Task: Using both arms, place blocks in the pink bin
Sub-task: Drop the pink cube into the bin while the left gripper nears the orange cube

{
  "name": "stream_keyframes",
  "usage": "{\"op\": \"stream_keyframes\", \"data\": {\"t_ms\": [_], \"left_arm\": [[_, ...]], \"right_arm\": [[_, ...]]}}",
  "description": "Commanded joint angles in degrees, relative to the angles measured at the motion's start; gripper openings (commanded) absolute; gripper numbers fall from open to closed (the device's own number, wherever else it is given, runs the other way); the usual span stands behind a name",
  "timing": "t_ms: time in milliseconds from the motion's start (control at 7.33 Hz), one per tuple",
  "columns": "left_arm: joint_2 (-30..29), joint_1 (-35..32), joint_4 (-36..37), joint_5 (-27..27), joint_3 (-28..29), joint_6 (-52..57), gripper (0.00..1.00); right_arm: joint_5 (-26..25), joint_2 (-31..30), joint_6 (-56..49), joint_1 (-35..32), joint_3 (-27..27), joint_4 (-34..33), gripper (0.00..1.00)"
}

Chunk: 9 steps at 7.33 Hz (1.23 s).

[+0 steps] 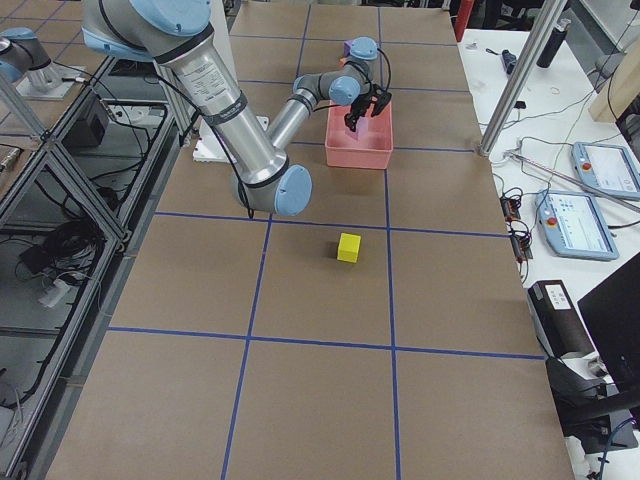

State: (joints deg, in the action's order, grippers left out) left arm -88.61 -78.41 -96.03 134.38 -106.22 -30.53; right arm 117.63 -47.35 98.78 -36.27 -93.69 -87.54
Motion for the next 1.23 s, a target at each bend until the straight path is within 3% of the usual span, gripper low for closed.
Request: {"op": "stream_keyframes", "data": {"t_ms": [0, 273, 545, 818, 1091], "left_arm": [[-4.2, 9.1, -0.5, -1.0, 0.4, -20.9, 1.00], [-5.2, 18.1, -6.8, -6.7, 1.2, -37.7, 1.00], [-4.7, 19.9, -9.2, -6.6, 1.8, -38.9, 1.00], [-1.7, 22.5, -13.7, -6.6, 2.0, -42.9, 1.00], [-2.5, 24.4, -14.8, -6.8, 5.2, -43.5, 1.00]], "right_arm": [[-0.7, 0.1, 0.1, 1.2, 1.1, 0.8, 0.98], [-0.7, 0.1, 0.2, 0.9, 0.4, 1.0, 0.99], [0.0, -0.5, 0.0, -2.2, -0.9, 0.9, 0.99], [4.5, -2.6, -2.0, -7.6, -1.6, 1.1, 0.99], [4.5, -4.6, -5.3, -8.6, -1.6, 2.0, 0.99]]}}
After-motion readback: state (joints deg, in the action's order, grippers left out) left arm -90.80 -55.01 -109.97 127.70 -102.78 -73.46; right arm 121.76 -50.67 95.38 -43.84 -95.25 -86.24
